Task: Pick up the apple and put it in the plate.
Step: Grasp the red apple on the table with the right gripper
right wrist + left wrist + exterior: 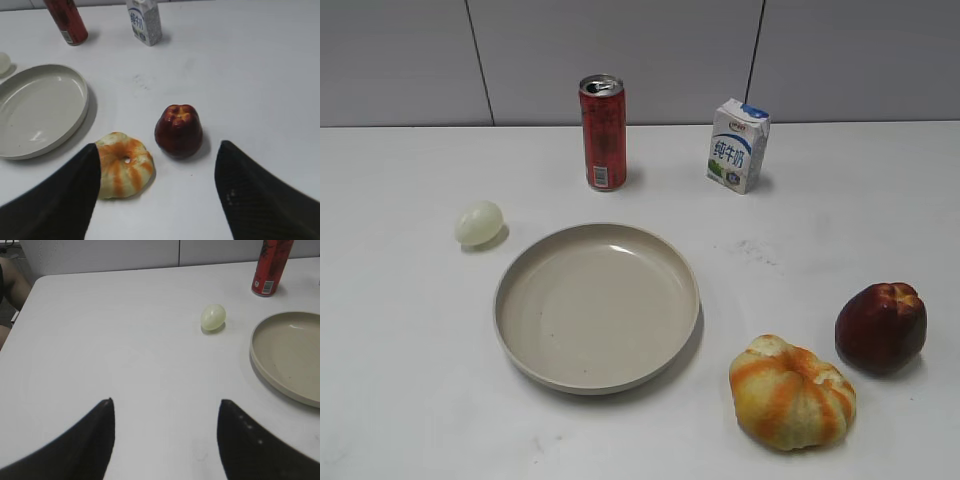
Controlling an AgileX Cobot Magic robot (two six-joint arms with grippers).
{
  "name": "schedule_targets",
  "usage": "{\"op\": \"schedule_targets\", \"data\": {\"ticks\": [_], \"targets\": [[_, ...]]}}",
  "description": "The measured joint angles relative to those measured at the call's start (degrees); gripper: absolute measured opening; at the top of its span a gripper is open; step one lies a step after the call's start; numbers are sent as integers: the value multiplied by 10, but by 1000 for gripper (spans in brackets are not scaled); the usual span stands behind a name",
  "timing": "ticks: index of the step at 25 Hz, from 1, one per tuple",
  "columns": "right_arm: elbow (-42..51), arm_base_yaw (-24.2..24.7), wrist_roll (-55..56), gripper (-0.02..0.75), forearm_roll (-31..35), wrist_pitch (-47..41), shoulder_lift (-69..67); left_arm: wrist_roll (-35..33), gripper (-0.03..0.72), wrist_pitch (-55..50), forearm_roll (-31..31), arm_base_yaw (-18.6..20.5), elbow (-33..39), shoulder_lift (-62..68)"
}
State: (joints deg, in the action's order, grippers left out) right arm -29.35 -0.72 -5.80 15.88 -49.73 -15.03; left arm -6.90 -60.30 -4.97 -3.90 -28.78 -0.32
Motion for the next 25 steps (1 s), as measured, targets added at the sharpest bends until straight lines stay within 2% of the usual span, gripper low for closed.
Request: {"op": "schedule_targets", "data": {"ticks": [10,15,25], "targets": [[-28,0,-11,573,25,21,-317,0,491,0,0,0,0,0],[-80,0,-43,632,32,33,-458,0,491,0,0,0,0,0],[-172,-7,-61,658,26,51,-657,0,491,0,0,0,0,0]]}}
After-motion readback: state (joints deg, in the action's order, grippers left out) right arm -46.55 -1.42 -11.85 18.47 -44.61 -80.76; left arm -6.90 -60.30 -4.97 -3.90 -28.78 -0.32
